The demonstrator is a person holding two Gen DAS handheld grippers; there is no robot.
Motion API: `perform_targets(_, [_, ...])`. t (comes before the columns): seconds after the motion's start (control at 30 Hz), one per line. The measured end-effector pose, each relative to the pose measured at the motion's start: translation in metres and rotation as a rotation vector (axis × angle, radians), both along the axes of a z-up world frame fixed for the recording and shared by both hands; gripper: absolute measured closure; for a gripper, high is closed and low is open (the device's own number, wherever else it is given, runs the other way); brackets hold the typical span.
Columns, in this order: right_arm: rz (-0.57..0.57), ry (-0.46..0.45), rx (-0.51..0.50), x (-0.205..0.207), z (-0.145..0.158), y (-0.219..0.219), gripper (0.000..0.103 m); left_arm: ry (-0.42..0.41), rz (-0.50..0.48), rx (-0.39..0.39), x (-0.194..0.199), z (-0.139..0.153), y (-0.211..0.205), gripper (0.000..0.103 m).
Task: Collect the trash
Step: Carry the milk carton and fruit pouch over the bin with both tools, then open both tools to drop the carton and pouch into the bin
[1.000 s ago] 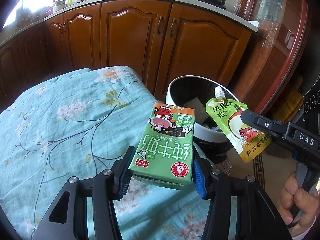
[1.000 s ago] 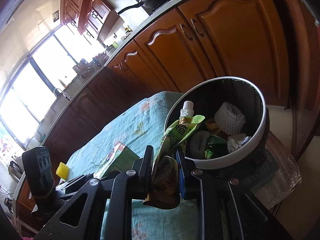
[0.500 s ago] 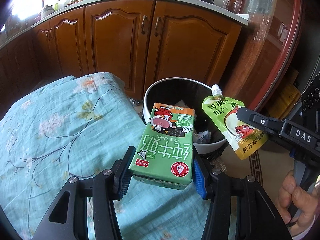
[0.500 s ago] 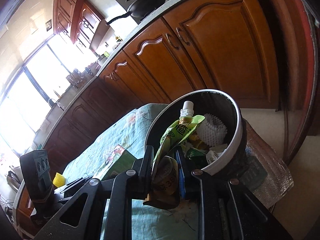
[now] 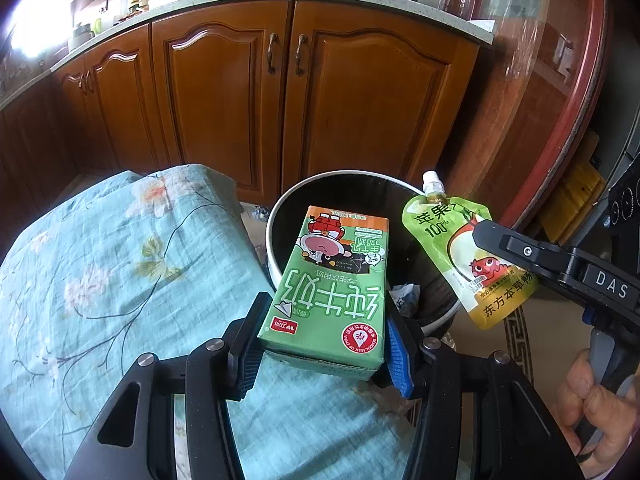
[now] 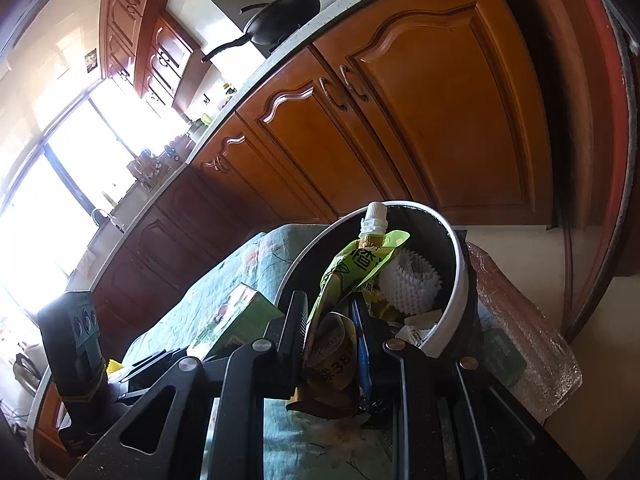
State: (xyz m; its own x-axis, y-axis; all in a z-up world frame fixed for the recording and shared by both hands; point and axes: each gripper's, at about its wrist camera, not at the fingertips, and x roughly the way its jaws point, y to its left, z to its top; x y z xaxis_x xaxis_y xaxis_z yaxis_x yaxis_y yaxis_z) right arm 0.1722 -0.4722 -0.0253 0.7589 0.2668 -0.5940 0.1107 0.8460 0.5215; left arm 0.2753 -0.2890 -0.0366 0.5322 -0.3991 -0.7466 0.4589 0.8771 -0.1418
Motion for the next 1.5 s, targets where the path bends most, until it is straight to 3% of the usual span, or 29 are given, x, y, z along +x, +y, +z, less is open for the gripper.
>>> perform_targets(1.5, [-0.003, 0.088, -0.064, 0.034, -0.009, -0.012, 0.081, 0.038, -0.016, 0.085, 0.036, -0.012, -0.042, 0.053])
